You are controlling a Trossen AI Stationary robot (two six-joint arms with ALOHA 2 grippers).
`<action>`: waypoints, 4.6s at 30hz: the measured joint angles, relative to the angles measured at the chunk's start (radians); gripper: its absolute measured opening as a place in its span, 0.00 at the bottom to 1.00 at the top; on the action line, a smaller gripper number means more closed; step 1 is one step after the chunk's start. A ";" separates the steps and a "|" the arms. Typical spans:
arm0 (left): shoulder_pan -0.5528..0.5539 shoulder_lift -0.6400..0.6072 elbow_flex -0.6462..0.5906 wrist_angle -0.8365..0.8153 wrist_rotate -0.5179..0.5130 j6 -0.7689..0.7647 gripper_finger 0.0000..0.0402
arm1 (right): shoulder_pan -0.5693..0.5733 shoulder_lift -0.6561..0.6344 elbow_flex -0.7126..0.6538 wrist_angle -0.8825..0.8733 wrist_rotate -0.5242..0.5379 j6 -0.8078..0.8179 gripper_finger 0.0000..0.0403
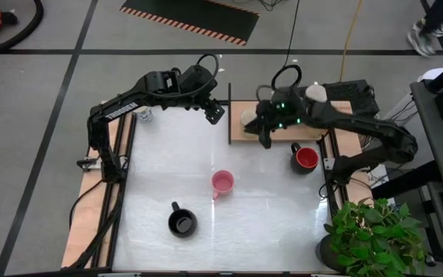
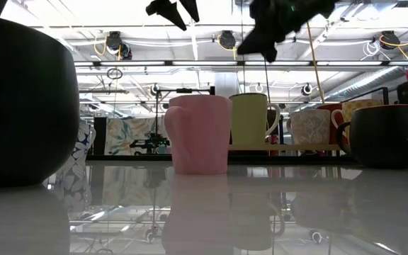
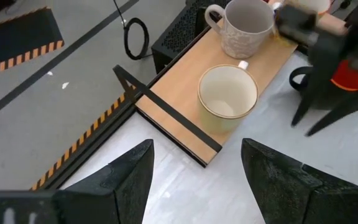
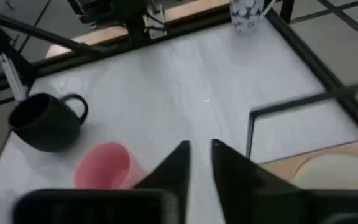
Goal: Place coffee mugs
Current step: Put the green mug on the shelf
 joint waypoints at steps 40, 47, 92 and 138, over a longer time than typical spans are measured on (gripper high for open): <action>-0.029 0.000 0.000 0.029 0.187 -0.370 0.61 | 0.188 0.315 -0.345 0.707 0.975 -0.393 0.00; -0.035 0.000 0.000 0.056 0.218 -0.384 0.61 | 0.137 0.315 -0.344 0.788 0.965 -0.388 0.00; -0.058 0.024 0.001 0.076 0.046 -0.198 0.57 | -0.283 0.109 0.238 -0.067 0.335 -0.158 0.00; -0.117 0.024 0.000 -0.057 0.020 -0.163 0.57 | -0.534 0.479 0.466 -0.832 0.187 -0.104 0.00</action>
